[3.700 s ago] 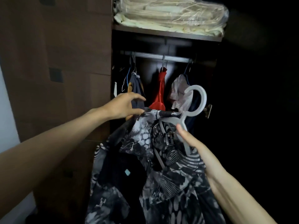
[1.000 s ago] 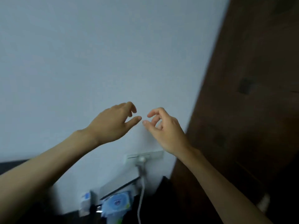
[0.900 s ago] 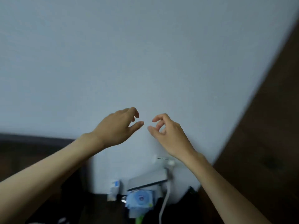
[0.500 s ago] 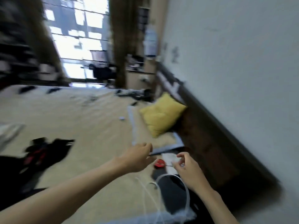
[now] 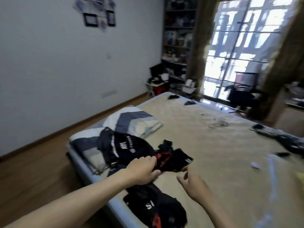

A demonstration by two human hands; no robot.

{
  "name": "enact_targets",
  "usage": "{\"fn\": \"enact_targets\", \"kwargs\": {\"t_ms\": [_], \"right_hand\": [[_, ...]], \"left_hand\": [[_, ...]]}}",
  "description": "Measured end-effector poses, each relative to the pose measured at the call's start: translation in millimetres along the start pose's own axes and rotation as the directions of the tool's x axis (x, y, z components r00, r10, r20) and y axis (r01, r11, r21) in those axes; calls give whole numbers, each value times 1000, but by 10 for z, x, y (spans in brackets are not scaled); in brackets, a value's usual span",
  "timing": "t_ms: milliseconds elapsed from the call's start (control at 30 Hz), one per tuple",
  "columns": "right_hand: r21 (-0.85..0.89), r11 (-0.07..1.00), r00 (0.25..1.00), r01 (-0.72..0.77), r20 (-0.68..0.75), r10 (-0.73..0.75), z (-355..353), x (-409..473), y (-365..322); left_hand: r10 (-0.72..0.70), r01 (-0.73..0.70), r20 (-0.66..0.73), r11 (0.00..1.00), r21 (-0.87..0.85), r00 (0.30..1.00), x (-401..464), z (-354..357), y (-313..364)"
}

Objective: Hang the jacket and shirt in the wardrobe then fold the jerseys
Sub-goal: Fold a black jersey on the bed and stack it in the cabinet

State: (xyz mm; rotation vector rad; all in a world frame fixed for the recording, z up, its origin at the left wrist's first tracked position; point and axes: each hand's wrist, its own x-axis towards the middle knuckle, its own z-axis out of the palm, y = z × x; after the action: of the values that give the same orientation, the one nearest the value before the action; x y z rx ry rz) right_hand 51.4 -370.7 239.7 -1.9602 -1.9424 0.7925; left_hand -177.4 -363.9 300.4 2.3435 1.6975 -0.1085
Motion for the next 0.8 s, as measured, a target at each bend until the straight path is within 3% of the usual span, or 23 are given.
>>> {"fn": "enact_targets", "kwargs": {"t_ms": [233,433,600,800], "right_hand": [[-51,978,954,201,237,-183,752,1015,-642],[-76,952,883,297,401,-243,1276,1422,-773],[-67,945,846,319,469,-252,1486,1569,-650],[-81,965,851,251,494,-179,1490,1678,-170]], "left_hand": [[-346,349,48,933,-88,937,-310,121,-1082],[-543,556,131,824,-111,830,-600,252,-1373],[-604,629,194,770,-107,773,-540,487,-1408],[-573,627,289,766,-143,767,-105,891,-1338]]}}
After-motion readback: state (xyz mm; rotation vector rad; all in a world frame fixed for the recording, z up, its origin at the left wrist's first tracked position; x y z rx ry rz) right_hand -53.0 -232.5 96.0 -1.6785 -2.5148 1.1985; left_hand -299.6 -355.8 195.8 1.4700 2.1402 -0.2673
